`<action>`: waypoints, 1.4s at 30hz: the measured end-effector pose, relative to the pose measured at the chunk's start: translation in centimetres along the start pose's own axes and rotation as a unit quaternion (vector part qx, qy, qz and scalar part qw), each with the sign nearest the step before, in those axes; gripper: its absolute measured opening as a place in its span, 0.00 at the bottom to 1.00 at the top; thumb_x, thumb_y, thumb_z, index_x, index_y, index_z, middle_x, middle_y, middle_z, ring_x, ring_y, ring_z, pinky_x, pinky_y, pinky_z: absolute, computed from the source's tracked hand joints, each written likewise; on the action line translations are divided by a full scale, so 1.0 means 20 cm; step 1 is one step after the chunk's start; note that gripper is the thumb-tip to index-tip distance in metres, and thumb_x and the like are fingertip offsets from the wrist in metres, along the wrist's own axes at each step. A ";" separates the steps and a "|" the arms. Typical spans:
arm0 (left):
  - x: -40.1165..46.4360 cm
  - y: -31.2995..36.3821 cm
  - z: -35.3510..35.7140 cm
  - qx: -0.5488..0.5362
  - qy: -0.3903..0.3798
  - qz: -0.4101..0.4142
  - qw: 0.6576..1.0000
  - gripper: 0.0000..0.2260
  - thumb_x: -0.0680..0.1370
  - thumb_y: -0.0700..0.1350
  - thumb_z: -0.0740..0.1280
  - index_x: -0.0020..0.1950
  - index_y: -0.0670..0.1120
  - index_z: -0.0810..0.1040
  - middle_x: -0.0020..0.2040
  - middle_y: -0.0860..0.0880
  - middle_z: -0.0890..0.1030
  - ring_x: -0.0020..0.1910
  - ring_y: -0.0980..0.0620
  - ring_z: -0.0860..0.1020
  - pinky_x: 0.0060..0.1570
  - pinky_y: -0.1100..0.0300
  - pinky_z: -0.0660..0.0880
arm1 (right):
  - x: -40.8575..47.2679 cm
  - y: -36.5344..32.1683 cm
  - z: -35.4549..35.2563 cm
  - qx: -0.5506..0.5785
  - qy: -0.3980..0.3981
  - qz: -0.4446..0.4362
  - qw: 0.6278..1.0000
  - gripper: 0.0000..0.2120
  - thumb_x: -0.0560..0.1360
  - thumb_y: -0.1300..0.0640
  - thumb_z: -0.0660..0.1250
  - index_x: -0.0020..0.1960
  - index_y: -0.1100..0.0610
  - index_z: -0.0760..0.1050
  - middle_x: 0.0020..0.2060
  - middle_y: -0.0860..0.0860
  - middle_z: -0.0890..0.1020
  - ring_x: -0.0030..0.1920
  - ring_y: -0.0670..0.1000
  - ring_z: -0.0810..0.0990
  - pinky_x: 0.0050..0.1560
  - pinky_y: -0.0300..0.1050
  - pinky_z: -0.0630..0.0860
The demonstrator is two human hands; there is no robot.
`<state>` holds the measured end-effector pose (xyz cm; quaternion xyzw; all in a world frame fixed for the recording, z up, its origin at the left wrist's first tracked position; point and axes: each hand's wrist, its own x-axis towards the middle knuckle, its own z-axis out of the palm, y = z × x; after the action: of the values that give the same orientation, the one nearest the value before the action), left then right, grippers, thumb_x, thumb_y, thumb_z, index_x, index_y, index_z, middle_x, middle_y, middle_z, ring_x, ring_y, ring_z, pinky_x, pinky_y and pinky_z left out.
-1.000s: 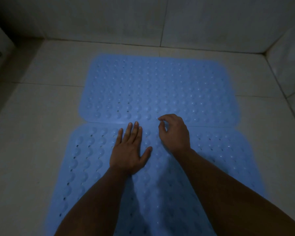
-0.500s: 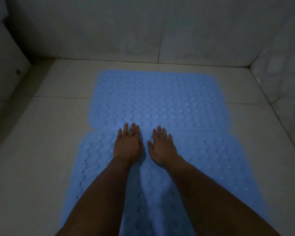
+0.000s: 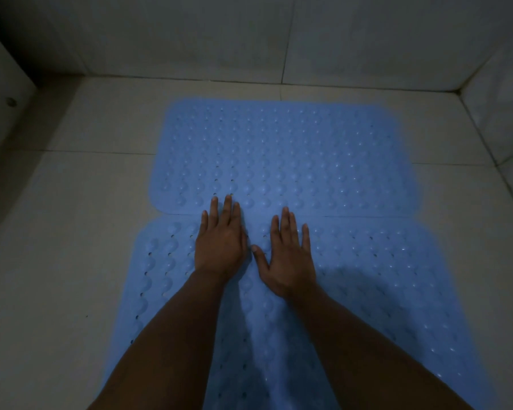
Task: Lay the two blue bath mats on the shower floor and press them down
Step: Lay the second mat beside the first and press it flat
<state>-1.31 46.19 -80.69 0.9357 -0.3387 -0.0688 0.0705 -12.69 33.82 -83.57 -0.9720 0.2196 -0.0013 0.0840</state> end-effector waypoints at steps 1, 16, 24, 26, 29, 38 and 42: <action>0.00 0.00 -0.01 -0.001 0.001 -0.005 1.000 0.30 0.82 0.53 0.44 0.82 0.42 0.56 0.83 0.43 0.53 0.83 0.40 0.47 0.80 0.43 0.51 | 0.00 0.00 -0.01 0.002 -0.009 0.000 1.000 0.40 0.80 0.33 0.44 0.81 0.60 0.49 0.81 0.58 0.43 0.81 0.54 0.40 0.79 0.62 0.46; -0.02 0.37 -0.16 -0.058 0.004 0.037 0.998 0.32 0.81 0.53 0.41 0.83 0.42 0.54 0.83 0.43 0.55 0.82 0.39 0.46 0.79 0.43 0.48 | 0.31 0.43 -0.78 0.216 -0.130 0.080 0.964 0.25 0.82 0.44 0.61 0.75 0.54 0.70 0.75 0.52 0.70 0.75 0.54 0.68 0.75 0.47 0.61; -0.02 0.77 0.20 -0.065 -0.044 0.131 0.988 0.31 0.83 0.59 0.49 0.83 0.43 0.55 0.84 0.43 0.47 0.82 0.40 0.42 0.79 0.39 0.49 | 0.17 0.79 -0.60 0.221 0.010 0.080 0.972 0.15 0.80 0.48 0.64 0.64 0.52 0.79 0.63 0.52 0.80 0.65 0.54 0.77 0.67 0.46 0.70; -0.03 0.80 0.27 -0.036 -0.036 0.112 0.992 0.35 0.83 0.64 0.48 0.83 0.43 0.53 0.84 0.43 0.46 0.82 0.43 0.39 0.80 0.40 0.46 | 0.16 0.85 -0.56 0.229 0.045 0.063 0.970 0.15 0.80 0.47 0.63 0.61 0.51 0.80 0.60 0.51 0.81 0.62 0.53 0.78 0.65 0.47 0.72; -0.02 0.82 0.32 -0.011 -0.004 0.105 0.994 0.37 0.83 0.66 0.47 0.83 0.42 0.52 0.84 0.43 0.47 0.83 0.45 0.40 0.80 0.41 0.46 | 0.16 0.92 -0.49 0.235 0.084 0.036 0.968 0.15 0.79 0.47 0.63 0.58 0.52 0.81 0.56 0.50 0.81 0.60 0.53 0.78 0.63 0.49 0.74; 0.06 0.88 0.15 -0.046 -0.151 0.059 0.986 0.36 0.82 0.63 0.49 0.83 0.43 0.49 0.84 0.45 0.45 0.83 0.45 0.41 0.80 0.42 0.41 | 0.16 0.98 -0.59 0.188 -0.003 0.049 0.981 0.14 0.79 0.49 0.63 0.57 0.54 0.82 0.57 0.54 0.82 0.58 0.55 0.79 0.62 0.50 0.75; 0.15 0.89 -0.05 -0.003 -0.183 0.070 0.981 0.32 0.83 0.54 0.55 0.83 0.41 0.51 0.84 0.44 0.52 0.82 0.41 0.48 0.80 0.40 0.47 | 0.11 0.88 -0.62 0.101 -0.107 0.039 0.988 0.17 0.82 0.51 0.60 0.65 0.57 0.79 0.65 0.58 0.80 0.65 0.60 0.77 0.66 0.50 0.72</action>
<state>-10.07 30.81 -76.86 0.8812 -0.4100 -0.2348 0.0152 -18.75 15.21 -74.26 -0.9437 0.2457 0.0837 0.2051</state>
